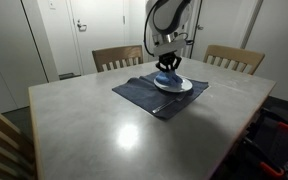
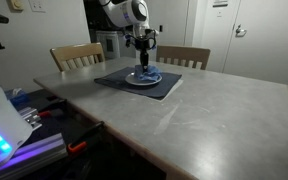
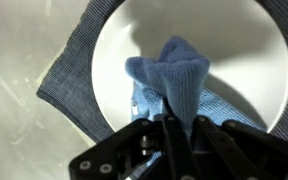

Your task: Take the fork off the plate then use the towel to wipe the plate

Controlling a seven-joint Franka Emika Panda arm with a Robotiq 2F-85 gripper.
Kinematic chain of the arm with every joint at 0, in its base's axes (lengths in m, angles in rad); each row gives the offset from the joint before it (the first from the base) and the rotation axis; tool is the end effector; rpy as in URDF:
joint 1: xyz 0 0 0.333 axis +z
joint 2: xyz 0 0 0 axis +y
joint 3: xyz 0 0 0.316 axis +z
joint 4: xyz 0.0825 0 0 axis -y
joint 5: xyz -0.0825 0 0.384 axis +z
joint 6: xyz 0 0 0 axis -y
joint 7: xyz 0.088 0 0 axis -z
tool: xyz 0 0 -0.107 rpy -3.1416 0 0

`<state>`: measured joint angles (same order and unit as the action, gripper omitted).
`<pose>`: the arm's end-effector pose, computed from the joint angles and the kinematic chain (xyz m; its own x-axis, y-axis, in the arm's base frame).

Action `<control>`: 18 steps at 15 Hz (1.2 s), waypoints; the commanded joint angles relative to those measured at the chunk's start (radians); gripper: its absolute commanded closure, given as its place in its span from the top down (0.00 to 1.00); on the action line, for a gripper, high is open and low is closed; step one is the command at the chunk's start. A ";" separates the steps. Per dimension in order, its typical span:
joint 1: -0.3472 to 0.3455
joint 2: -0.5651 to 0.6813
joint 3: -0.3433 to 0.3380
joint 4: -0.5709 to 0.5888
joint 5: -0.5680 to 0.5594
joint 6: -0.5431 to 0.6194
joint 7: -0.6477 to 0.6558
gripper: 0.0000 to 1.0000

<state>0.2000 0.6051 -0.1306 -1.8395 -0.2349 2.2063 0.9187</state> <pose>0.6180 0.0382 0.1838 0.7846 -0.6196 0.0232 -0.5900 -0.7346 0.3351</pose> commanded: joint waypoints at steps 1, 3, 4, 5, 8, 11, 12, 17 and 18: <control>-0.006 -0.056 0.036 -0.016 -0.017 0.061 -0.110 0.02; -0.002 -0.068 0.052 -0.001 -0.015 0.066 -0.176 0.02; 0.001 -0.070 0.059 0.011 -0.016 0.065 -0.208 0.02; 0.006 -0.073 0.065 0.020 -0.017 0.061 -0.235 0.02; 0.032 -0.034 0.065 0.096 -0.041 0.062 -0.270 0.02; 0.046 0.019 0.083 0.164 -0.031 0.106 -0.314 0.02; 0.046 0.044 0.098 0.190 -0.015 0.115 -0.349 0.02; 0.058 0.143 0.158 0.295 0.048 0.077 -0.502 0.02; 0.059 0.153 0.167 0.301 0.063 0.073 -0.525 0.02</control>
<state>0.2599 0.7097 0.0152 -1.6006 -0.2192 2.3085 0.4850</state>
